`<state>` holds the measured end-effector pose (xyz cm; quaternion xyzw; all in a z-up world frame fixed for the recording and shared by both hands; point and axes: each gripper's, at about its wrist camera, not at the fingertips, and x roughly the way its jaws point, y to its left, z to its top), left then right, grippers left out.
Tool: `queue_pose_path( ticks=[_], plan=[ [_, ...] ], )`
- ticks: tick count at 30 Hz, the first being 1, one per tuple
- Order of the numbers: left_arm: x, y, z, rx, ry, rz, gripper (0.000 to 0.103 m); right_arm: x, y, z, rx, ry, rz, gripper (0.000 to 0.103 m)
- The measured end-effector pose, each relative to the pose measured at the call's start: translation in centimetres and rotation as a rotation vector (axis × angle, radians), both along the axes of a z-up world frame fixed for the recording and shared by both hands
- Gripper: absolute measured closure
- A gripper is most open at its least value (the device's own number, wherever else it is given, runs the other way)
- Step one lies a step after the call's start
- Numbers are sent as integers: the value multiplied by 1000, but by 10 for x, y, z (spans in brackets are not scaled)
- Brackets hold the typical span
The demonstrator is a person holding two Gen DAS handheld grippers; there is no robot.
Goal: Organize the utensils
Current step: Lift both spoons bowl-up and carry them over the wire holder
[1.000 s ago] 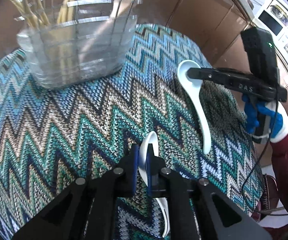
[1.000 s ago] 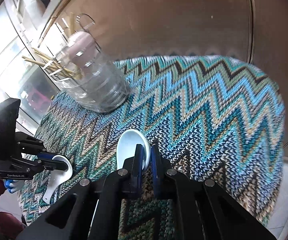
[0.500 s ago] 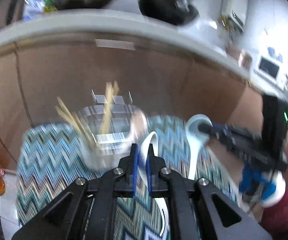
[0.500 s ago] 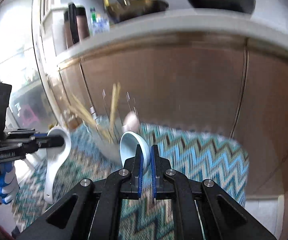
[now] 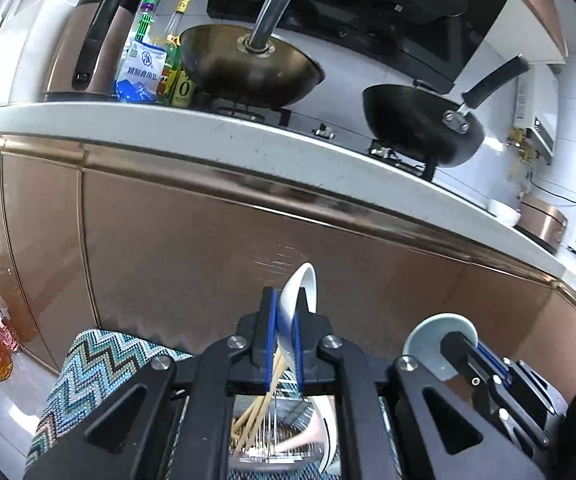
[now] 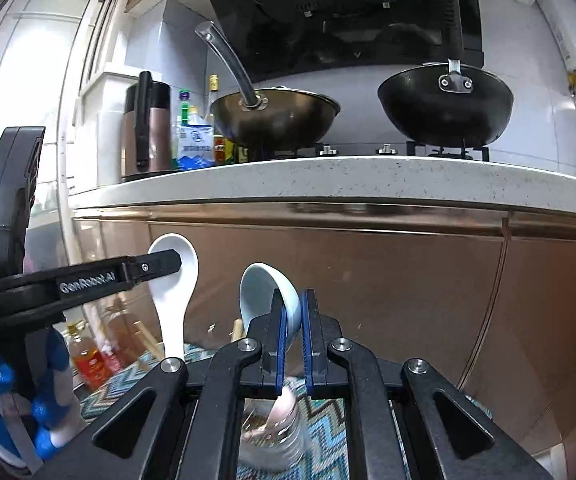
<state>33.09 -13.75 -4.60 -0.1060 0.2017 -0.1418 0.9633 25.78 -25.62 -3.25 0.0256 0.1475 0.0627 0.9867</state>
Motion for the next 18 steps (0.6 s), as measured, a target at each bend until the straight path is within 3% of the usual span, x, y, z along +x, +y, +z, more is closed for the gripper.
queue_pose_path(
  ticks=[8,18],
  plan=[
    [16,-18,-25,75,-52,82,96,29,-5,-22,6,-18,-58,96],
    [20,-19,-31,76,-51,84,96,35,-7,-19,46,-54,-49,96]
  ],
)
